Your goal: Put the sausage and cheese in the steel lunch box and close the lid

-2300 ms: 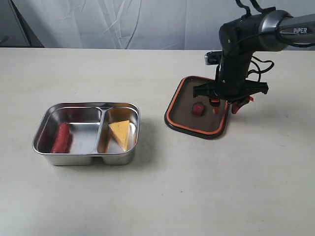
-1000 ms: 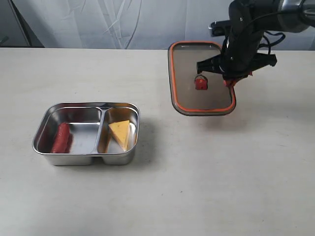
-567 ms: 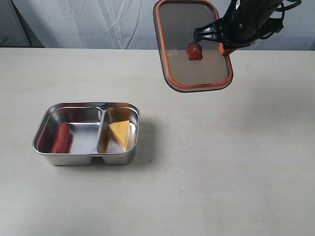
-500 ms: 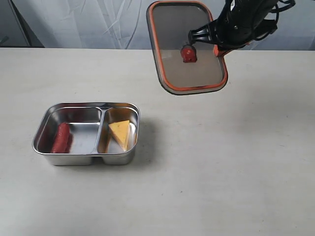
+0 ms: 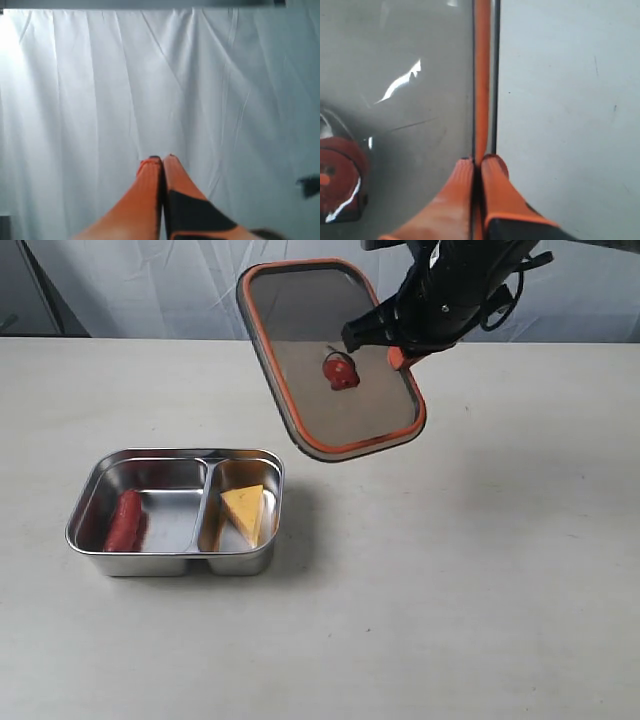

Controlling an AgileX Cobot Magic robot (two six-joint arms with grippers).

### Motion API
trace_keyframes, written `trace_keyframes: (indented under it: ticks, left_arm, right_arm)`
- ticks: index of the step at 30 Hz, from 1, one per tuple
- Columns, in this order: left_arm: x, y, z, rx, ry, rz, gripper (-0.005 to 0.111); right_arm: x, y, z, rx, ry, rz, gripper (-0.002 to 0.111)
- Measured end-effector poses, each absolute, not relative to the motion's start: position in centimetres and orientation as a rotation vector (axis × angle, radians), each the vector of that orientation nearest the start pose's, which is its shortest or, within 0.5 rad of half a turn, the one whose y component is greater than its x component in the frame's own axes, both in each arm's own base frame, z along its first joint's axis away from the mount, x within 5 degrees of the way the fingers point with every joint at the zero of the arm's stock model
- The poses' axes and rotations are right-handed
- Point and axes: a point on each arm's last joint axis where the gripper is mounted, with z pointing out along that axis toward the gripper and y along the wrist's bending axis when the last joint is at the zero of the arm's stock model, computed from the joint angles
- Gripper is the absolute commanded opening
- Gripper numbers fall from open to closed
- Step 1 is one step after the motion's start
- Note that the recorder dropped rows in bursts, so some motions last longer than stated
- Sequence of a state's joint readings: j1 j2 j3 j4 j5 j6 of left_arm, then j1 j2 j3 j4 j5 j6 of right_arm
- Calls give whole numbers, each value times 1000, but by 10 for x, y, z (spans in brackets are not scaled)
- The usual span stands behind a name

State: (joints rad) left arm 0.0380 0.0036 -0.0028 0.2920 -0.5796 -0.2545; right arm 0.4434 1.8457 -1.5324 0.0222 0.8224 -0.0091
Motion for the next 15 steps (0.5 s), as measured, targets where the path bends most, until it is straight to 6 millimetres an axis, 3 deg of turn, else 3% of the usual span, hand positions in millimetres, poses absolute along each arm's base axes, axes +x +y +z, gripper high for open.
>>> trace_keyframes:
  ticks: [6,11,15]
  left_arm:
    - [33,-13,266,-77,853,-490,0]
    - [34,-12,266,-148,856,-607,0]
    - [43,-4,254,-387,966,-752,0]
  right_arm:
    - [354,204,271,-699,2539,204,-1]
    - [346,218,271,-763,2524,213,-1]
    - [342,222,270,-809,2516,209,-1]
